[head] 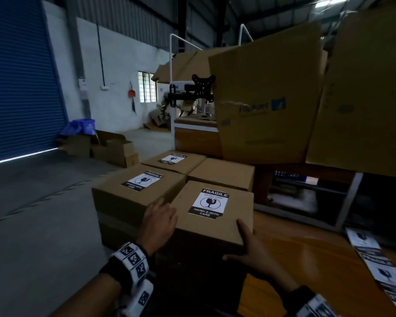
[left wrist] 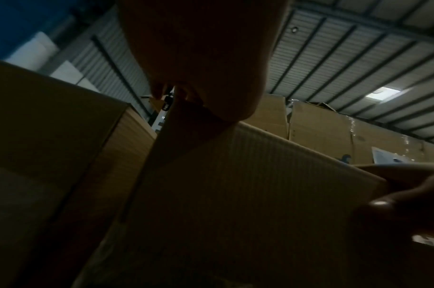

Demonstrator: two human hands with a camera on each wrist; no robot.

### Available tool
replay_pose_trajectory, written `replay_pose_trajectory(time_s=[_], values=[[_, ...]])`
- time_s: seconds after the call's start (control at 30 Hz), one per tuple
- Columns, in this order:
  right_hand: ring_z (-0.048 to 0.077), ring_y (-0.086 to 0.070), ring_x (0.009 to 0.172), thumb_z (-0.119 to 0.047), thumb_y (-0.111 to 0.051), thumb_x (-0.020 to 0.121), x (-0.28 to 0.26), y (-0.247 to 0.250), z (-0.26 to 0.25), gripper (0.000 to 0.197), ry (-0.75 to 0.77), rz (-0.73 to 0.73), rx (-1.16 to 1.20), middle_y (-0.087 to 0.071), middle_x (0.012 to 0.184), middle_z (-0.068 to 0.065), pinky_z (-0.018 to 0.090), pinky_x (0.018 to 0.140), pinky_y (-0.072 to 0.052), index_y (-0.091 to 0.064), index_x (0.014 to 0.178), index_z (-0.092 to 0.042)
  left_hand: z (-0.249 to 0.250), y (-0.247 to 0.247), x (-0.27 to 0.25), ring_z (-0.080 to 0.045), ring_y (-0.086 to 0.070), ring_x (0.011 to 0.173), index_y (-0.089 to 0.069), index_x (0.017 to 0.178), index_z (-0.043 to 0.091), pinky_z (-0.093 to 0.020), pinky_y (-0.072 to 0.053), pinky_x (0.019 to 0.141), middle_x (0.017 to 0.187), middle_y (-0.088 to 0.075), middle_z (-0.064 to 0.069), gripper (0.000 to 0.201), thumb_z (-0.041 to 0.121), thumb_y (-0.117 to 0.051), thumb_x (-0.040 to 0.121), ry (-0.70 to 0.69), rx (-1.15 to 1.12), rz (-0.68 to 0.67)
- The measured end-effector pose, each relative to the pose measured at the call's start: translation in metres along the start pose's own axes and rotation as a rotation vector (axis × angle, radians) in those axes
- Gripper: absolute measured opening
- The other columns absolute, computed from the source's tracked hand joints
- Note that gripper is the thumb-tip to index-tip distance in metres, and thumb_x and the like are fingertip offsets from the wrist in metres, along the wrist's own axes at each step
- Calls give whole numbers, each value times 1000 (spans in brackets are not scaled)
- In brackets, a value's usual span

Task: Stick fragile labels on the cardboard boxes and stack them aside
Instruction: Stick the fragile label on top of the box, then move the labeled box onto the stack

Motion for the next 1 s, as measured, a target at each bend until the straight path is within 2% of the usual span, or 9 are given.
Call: replay_pose_trajectory(time_s=[0.07, 0.13, 0.23, 0.3, 0.43, 0.67, 0.8, 0.9, 1.0], values=[[28, -18, 148, -40, -81, 76, 16, -2, -1, 111, 5, 110, -121, 4, 162, 12, 30, 117, -22, -7, 157, -25, -8, -1, 12, -21, -27, 145, -64, 111, 26, -44, -5, 119, 132, -58, 3, 49, 54, -26, 100, -126, 41, -24], [28, -6, 150, -50, -77, 77, 28, -6, -6, 108, 24, 155, -231, 18, 162, 6, 34, 120, -18, -8, 157, -26, -14, -3, 22, -23, -12, 150, -61, 120, 28, -48, 5, 118, 146, -46, 0, 82, 80, -8, 85, -281, 163, -104], [29, -1, 150, -61, -66, 81, 41, -15, -20, 105, 63, 151, -370, 20, 162, -1, 38, 121, -17, -4, 157, -23, -34, -11, 38, -26, 22, 146, -18, 152, 38, -54, 16, 114, 161, 13, -2, 119, 103, -14, 51, -350, 380, -323], [29, -4, 150, -63, -62, 83, 48, -17, -27, 104, 72, 152, -428, 16, 163, -3, 39, 121, -18, -3, 157, -21, -54, -13, 51, -29, 27, 144, 4, 153, 40, -57, 14, 113, 156, 29, -4, 128, 101, -27, 44, -295, 446, -416], [24, -4, 150, -64, -61, 83, 54, -18, -29, 104, 80, 144, -438, 8, 164, -6, 37, 121, -17, -2, 157, -22, -78, -24, 66, -29, 7, 150, 11, 153, 39, -54, 2, 119, 162, 14, -6, 123, 87, -51, 58, -210, 396, -494], [20, -3, 151, -63, -64, 81, 55, -21, -25, 105, 76, 169, -414, 7, 164, -10, 38, 122, -18, -2, 157, -25, -79, -27, 66, -28, 2, 150, 8, 154, 37, -53, -2, 119, 164, 8, -5, 122, 83, -57, 62, -210, 355, -493], [17, -3, 150, -66, -63, 80, 46, -12, -30, 107, 70, 109, -387, 9, 164, -7, 30, 118, -14, -2, 157, -23, -47, -19, 65, -28, 15, 149, 17, 153, 30, -55, -2, 118, 161, 21, -6, 142, 101, -31, 40, -223, 270, -608], [14, -6, 150, -66, -61, 82, 27, 30, -40, 104, 83, 239, -299, 8, 164, -8, 25, 115, -13, 1, 157, -28, 16, 5, 69, -21, 16, 149, 12, 154, 28, -45, -4, 120, 162, 18, -4, 141, 105, -6, 37, -375, 165, -463], [12, -6, 150, -68, -55, 83, -9, 95, -58, 98, 133, 459, -330, 5, 164, -12, 33, 116, -18, -1, 156, -33, 90, 41, 73, -17, 10, 150, 3, 155, 29, -40, -10, 122, 164, 10, -1, 119, 99, -8, 59, -549, 26, -205]])
Point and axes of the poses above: each hand's wrist, its own x-axis towards the middle knuckle, its own y-axis out of the back of the hand, z = x × y, the point moved 7 cm from there along x, towards the middle knuckle
